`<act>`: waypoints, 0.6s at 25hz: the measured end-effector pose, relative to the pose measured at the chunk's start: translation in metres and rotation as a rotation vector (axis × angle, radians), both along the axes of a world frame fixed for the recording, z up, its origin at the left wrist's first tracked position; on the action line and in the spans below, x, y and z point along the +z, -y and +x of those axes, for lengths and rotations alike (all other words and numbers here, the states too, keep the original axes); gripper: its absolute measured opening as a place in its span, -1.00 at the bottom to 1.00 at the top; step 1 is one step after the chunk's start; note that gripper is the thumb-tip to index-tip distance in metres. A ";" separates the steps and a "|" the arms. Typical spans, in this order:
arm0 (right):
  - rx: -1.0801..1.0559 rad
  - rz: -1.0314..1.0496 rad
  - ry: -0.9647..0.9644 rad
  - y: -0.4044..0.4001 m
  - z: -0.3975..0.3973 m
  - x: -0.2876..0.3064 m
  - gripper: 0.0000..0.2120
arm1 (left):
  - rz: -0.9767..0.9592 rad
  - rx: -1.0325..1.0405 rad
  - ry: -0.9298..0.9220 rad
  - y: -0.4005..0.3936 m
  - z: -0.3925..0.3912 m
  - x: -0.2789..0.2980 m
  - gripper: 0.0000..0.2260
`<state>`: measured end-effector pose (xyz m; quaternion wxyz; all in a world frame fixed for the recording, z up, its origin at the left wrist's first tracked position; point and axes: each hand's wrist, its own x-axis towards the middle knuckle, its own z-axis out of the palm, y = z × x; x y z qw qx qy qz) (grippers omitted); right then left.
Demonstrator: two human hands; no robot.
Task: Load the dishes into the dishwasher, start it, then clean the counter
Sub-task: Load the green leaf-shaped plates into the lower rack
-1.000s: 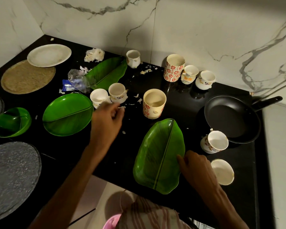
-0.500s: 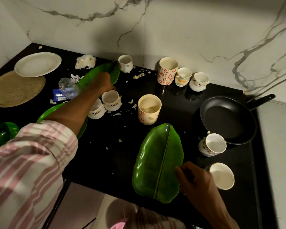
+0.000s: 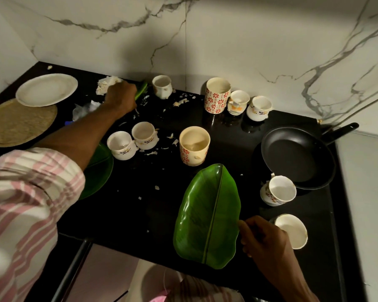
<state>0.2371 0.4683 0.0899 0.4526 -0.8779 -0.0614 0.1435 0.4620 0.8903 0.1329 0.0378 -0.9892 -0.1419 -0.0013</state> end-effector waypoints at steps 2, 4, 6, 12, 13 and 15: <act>0.001 0.011 0.000 0.000 0.000 0.000 -0.91 | 0.026 0.017 0.012 -0.013 -0.004 0.012 -0.73; 0.002 0.027 -0.005 0.000 -0.001 0.000 -0.92 | -0.041 0.075 0.053 -0.036 -0.007 0.022 -0.68; -0.004 0.044 -0.013 0.003 -0.001 -0.001 -0.93 | -0.201 0.153 0.189 -0.061 -0.012 0.035 -0.69; -0.013 0.158 -0.115 0.005 -0.001 0.002 -0.89 | -0.970 0.318 0.702 -0.087 -0.059 0.088 -0.78; -0.002 0.178 -0.115 0.001 0.001 0.006 -0.88 | -1.021 0.300 0.761 -0.072 -0.075 0.097 -0.78; 0.021 0.218 -0.073 -0.008 0.008 0.016 -0.83 | -1.117 0.204 0.828 -0.030 -0.102 0.107 -0.81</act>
